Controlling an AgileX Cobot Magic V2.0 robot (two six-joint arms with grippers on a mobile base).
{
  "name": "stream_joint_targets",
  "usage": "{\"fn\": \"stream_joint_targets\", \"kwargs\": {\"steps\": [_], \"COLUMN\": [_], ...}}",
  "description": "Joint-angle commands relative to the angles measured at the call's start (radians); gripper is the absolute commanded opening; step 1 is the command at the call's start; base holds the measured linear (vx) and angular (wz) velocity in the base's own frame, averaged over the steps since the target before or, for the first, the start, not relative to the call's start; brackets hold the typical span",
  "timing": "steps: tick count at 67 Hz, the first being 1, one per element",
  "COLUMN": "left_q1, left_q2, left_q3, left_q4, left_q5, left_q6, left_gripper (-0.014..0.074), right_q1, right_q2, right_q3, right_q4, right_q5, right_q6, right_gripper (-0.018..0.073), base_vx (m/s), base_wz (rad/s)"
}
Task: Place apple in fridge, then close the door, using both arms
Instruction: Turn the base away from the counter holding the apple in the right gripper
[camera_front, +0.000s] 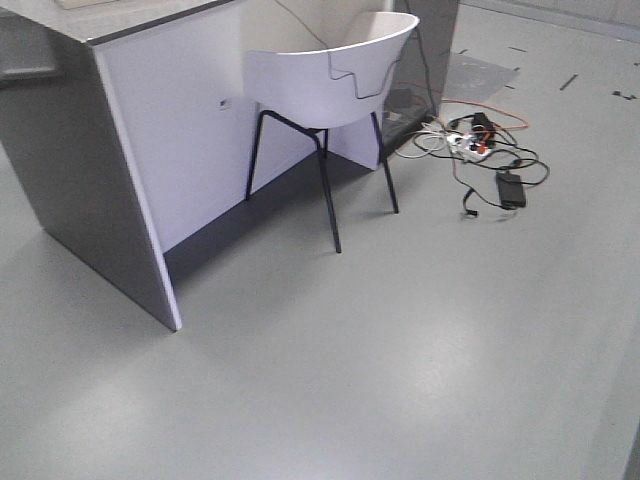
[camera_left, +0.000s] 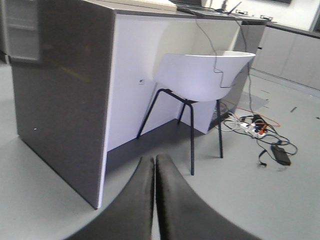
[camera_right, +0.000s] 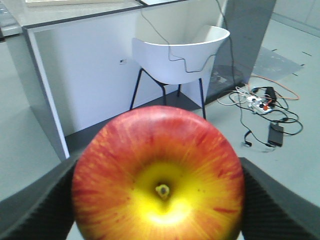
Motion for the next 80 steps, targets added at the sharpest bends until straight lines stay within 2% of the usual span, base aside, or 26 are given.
{"fn": "stream_joint_targets", "kwargs": {"steps": [1, 33, 80], "left_q1": [0.001, 0.001, 0.001], "left_q2": [-0.016, -0.016, -0.016], "left_q3": [-0.019, -0.019, -0.019], "left_q4": [-0.003, -0.003, -0.003], "left_q5": [-0.073, -0.073, -0.073], "left_q6": [-0.003, -0.003, -0.003], "left_gripper": [-0.0007, -0.0007, -0.0007], "right_q1": [0.0, 0.0, 0.0], "right_q2": [-0.009, -0.009, -0.009], "right_q3": [-0.029, -0.029, -0.029], "right_q4": [0.014, 0.014, 0.014], "right_q5": [-0.084, -0.084, -0.084], "right_q6": [-0.005, -0.005, -0.005], "right_gripper": [0.0204, 0.0204, 0.0204], "base_vx": [0.0, 0.02, 0.08], "base_wz": [0.29, 0.35, 0.51]}}
